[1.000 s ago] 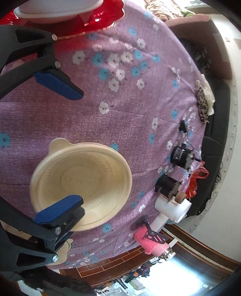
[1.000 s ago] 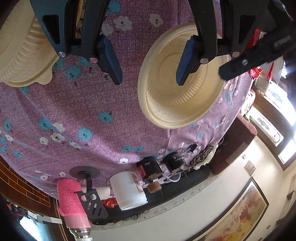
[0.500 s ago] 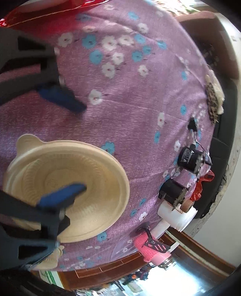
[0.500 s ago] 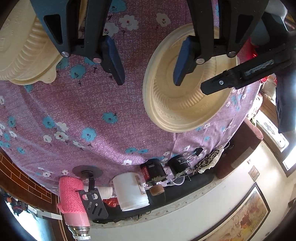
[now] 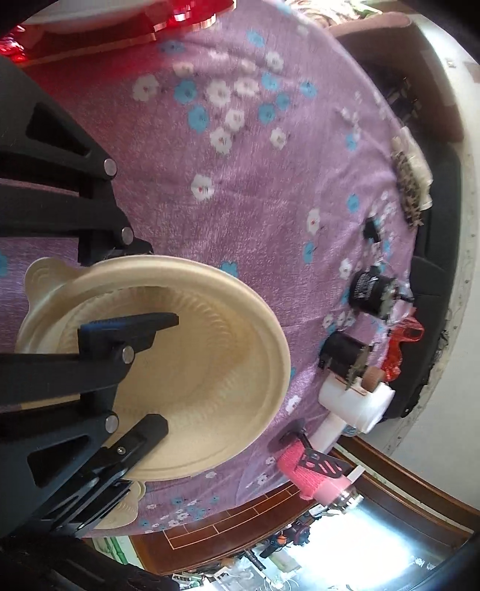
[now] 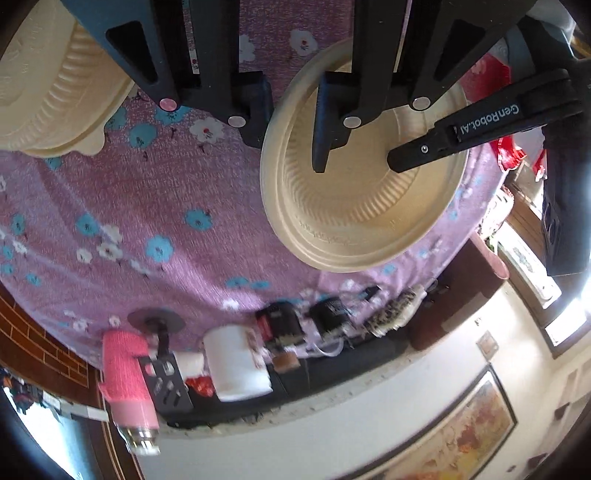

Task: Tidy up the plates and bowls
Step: 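Close both grippers on the beige bowl's rim, then carry the beige bowl with both grippers toward the stack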

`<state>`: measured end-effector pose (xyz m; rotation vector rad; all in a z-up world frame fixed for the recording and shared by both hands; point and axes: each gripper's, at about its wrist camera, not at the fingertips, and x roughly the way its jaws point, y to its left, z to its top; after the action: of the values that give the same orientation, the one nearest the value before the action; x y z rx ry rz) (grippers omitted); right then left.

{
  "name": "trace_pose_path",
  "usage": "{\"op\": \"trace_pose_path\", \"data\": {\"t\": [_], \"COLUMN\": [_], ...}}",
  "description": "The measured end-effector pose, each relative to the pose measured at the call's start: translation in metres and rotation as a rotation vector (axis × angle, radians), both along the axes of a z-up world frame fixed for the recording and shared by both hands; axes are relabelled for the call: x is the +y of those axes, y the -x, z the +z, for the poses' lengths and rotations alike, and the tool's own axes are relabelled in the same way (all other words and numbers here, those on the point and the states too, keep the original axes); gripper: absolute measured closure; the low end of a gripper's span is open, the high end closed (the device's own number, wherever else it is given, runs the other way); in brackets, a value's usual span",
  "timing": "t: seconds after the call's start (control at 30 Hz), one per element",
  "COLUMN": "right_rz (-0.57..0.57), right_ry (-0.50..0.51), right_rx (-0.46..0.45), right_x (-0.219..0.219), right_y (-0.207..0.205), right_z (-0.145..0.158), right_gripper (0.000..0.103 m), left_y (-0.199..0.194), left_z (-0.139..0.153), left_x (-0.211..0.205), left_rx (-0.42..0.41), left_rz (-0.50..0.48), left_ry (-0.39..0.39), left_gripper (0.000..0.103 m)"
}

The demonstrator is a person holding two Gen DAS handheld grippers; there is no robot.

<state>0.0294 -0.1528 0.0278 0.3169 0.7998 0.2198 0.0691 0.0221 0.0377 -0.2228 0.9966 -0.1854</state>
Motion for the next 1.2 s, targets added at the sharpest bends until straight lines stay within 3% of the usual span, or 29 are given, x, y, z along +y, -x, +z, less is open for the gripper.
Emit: {"op": "trace_pose_path", "data": {"t": [0.47,0.83,1.03,1.2], "right_rz": [0.159,0.263,0.343,0.404], "right_ry": [-0.037,-0.02,0.007,0.022], "right_rx": [-0.157,-0.251,-0.319,-0.328], "right_x": [0.048,0.122,0.176,0.221], "right_y": [0.044,0.093,0.105,0.104], "right_z": [0.036,0.097,0.134,0.146], "right_gripper": [0.083,0.082,0.082,0.081], "left_y": [0.099,0.151,0.175,0.184], "left_z": [0.066,0.103,0.127,0.137], "left_x": [0.048,0.115,0.163,0.2], "left_rx": [-0.216,-0.321,-0.391,-0.426], "left_rz": [0.125,0.236,0.339,0.432], "left_ry": [-0.082,-0.074,-0.05,-0.068], "left_gripper": [0.084,0.083,0.076,0.074]}}
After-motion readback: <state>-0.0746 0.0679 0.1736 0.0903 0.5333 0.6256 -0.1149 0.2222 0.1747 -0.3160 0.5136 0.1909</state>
